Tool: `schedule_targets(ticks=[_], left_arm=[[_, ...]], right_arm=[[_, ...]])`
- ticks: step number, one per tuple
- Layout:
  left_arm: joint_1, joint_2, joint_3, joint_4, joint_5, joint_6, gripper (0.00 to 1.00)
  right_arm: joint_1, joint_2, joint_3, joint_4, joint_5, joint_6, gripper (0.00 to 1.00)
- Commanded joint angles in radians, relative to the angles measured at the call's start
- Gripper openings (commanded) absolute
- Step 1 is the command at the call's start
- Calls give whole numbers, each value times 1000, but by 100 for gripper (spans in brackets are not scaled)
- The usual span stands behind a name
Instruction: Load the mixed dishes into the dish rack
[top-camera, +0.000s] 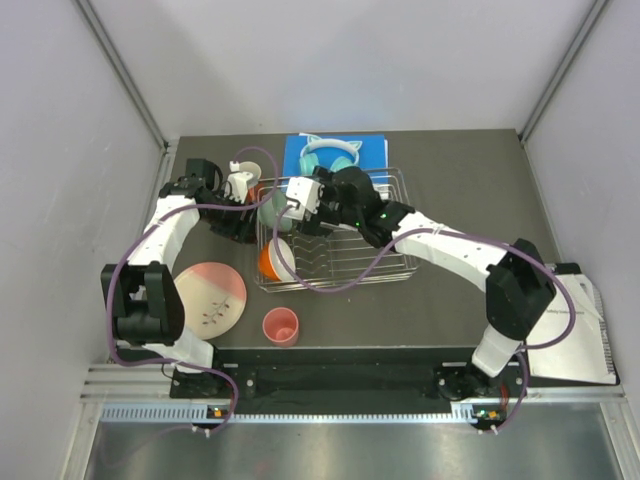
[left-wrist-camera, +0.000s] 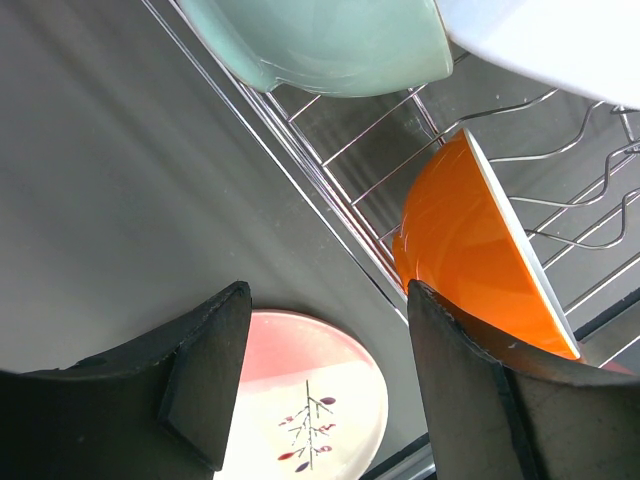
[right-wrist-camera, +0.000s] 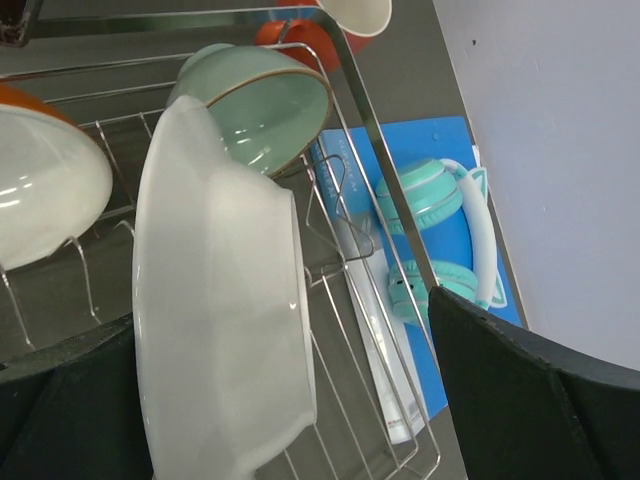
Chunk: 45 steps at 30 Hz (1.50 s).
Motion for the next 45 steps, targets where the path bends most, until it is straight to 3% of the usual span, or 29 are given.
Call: schedule_targets(ticks=[1,19,45], left_arm=[[-3,-28,2,8,16,6,68],[-3,-20,1,7,50,-11,68],[-6,-11,5,-1,56,-23,68]], right_arm=[[-14,39,105,73,22,-17,100],[-111,98,209,128,-16,71,100],[-62,193,349,142,-124,201,100]])
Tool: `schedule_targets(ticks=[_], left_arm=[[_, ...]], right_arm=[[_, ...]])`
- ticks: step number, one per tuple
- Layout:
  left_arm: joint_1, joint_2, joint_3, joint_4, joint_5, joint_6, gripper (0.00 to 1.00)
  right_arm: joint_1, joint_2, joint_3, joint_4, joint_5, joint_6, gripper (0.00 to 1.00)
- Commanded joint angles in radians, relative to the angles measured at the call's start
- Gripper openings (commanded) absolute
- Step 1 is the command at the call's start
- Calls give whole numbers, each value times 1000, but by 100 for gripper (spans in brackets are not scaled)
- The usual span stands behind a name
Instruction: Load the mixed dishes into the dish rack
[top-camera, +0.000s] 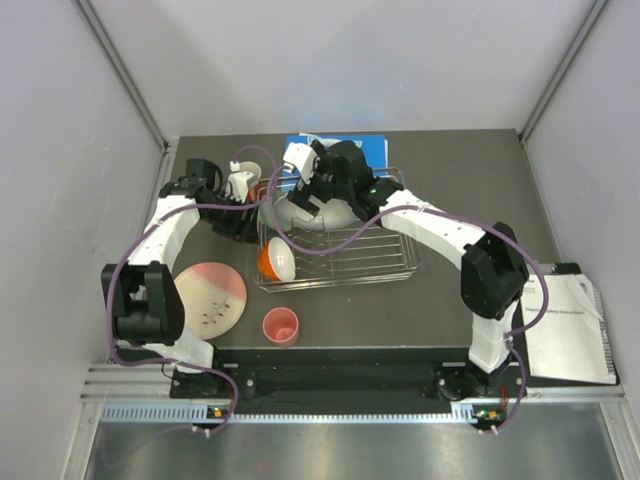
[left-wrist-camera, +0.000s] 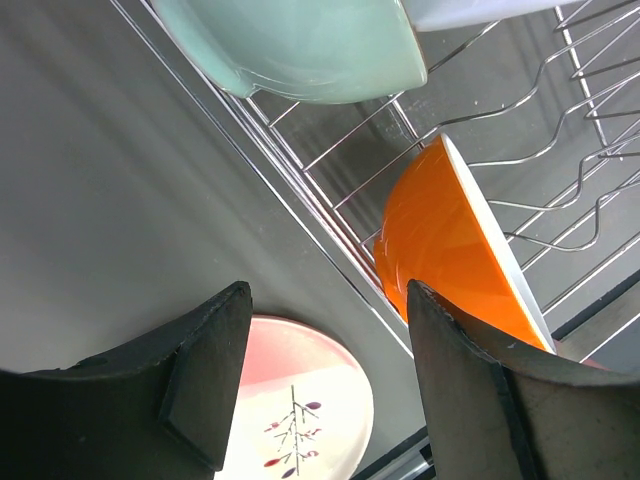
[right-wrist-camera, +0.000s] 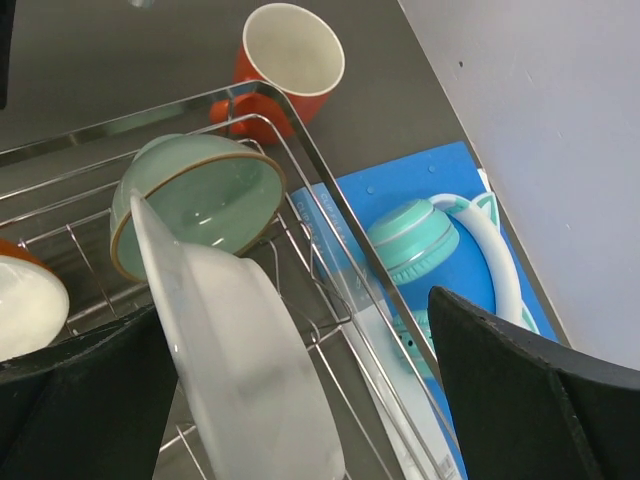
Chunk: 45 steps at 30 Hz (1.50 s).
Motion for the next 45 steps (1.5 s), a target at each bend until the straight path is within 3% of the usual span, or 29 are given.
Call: schedule_targets(ticks=[1,9,33,40,45], left_arm=[[-6,-13,1,0,19,-1,68],[-6,-10,-4,0,19,-1,68],[-4,-33,59,-37,-3,5,68],[-3,-35,59,-42,-18,14,68],[-3,-29,71,-43,-16,15,68]], right_arm=[[9,7,103,141,-26,32,100],[12,-35,121,92,-83,47,100],[107,-258,-66,19,-103,76,100],[115,-428,-196,-75,-68,49,100],[151,-529,-284,-165,62,44,99]])
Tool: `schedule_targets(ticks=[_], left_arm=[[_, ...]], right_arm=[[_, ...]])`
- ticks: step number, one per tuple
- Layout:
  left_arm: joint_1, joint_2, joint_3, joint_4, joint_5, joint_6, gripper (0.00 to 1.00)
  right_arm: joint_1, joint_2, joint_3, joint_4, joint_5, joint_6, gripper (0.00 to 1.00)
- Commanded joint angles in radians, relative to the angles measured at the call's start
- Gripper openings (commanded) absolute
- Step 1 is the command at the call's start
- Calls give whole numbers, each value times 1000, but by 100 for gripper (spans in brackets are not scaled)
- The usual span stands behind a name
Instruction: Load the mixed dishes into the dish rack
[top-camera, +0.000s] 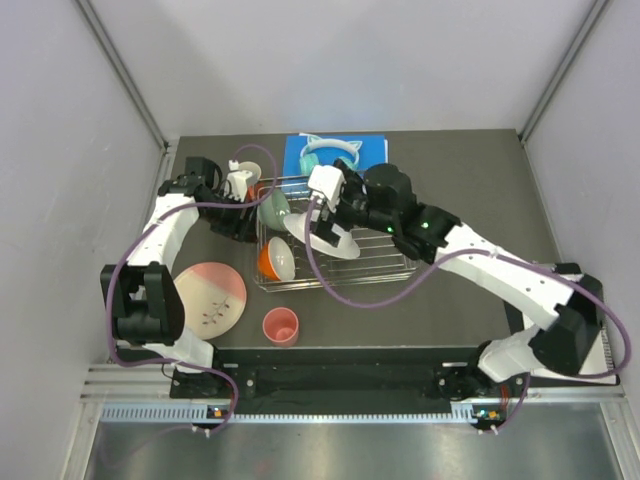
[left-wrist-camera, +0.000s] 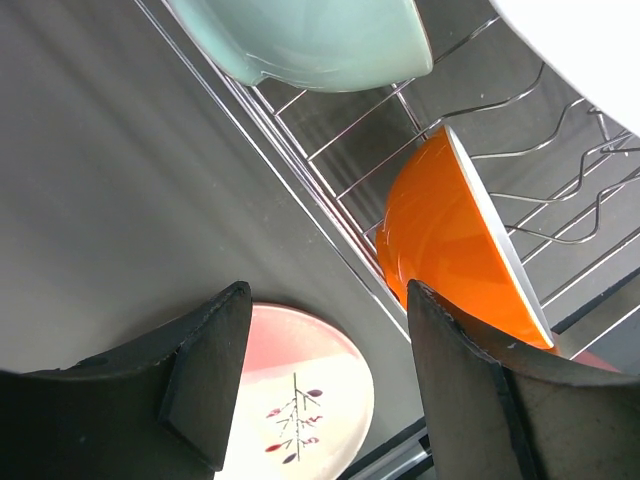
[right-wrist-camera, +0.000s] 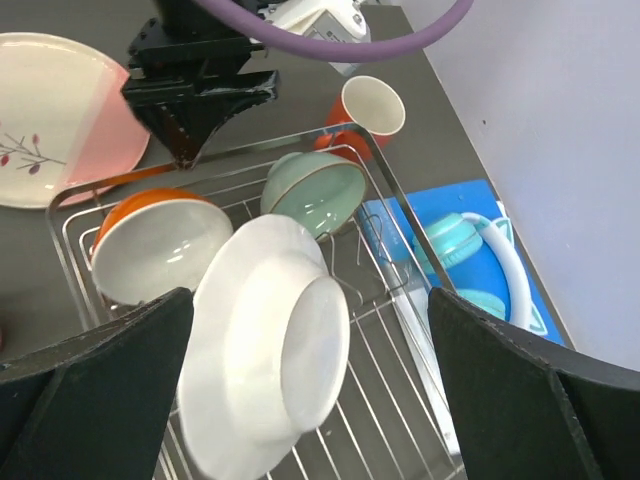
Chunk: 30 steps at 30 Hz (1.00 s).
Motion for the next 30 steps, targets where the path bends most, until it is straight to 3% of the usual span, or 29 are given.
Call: schedule_targets(ticks=[1,6,10,17,25,27,28,29,30], left_arm=[[-3,-29,51,-8,8,16,68],[-3,-29,97,-11,9,2,68],[3,-29,146,-14,-2,-9,68],[5,0,234,-39,50,-39,69],[5,4,203,-25,58,-47,68],[5,-7,192,-19,55,-42,68],[5,-9,180,-16,54,-41,68],[5,-12,174,-16,51,-39,68],[5,-16,171,-15,51,-36,68]], right_arm=[[42,-132,-47,-75,98,32,100],[42,-198,-122,-190,106,101,100],[42,-254,-230,-188,113,129,100],[92,-197,-290,-189,229,152,100],[127,-88,-281,-120,406,129,100],[127,-64,-267,-112,417,118,91],[127,-39,-261,-111,435,117,84],[127,-27,-249,-109,440,118,71],[127,-18,-244,-111,443,114,67]])
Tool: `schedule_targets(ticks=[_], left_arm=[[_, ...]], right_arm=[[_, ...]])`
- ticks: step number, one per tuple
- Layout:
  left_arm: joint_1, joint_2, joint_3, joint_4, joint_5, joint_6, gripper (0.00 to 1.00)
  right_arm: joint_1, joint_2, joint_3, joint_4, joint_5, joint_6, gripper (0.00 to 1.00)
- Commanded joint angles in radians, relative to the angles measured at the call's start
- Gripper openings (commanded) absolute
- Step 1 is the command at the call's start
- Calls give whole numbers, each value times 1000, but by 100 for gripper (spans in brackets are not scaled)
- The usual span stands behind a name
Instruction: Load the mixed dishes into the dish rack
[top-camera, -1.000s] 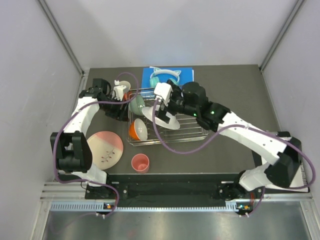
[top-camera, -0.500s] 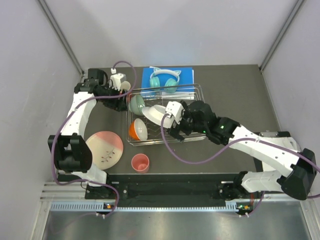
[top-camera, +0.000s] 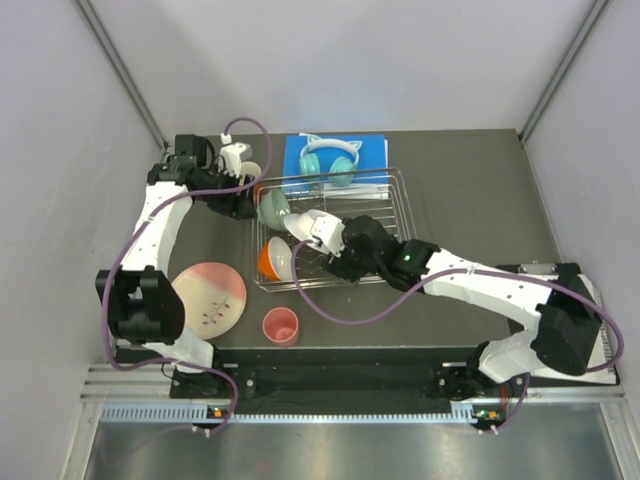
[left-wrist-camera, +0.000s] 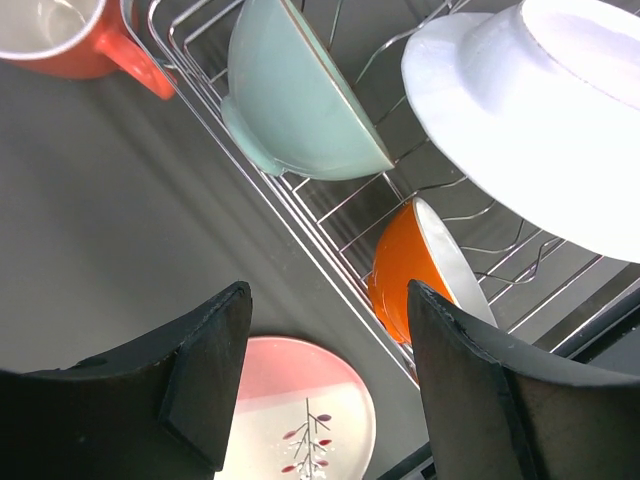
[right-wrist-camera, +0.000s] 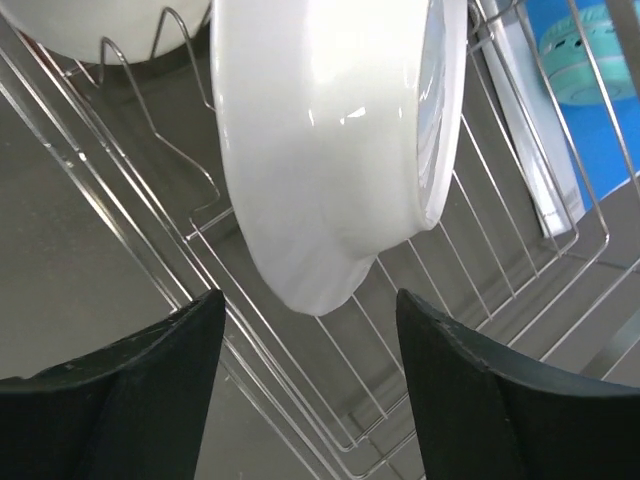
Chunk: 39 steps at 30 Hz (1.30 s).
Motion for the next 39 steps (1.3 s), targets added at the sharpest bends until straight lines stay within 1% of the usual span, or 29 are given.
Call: schedule_targets(ticks=[1,4,5,7,8,10,11,19,25,30,34,39], left_arm=[[2,-24,-34,10,19,2,68],[5,-31,-46,13,18,3,68],[5,-32,-49,15,17,5,68],[5,-34,-58,18,22,5,68],[5,-34,-61,23,22,5,68],[7,-31,-67,23,23,3,68],[7,-31,-69,26,26,5,68],[7,-37,-81,27,23,10,68],[7,-41,-90,30,17,14,68],[7,-37,-87,30,17,17,68],[7,-35,-84,30,11,17,68],[7,-31,-80,32,15,14,68]], right_arm=[[8,57,56,56,85,-2,65],[12,76,70,57,111,-5,60],[10,77,74,59,120,-8,53],[10,79,77,64,146,-16,45],[8,79,81,67,155,-18,30],[7,83,85,65,169,-21,12],[4,85,94,65,174,-19,0],[-8,103,116,77,174,-30,0],[-27,117,108,145,172,-48,0],[-42,122,111,209,223,-91,0],[-42,117,102,231,235,-136,0],[-44,113,105,263,241,-150,0]])
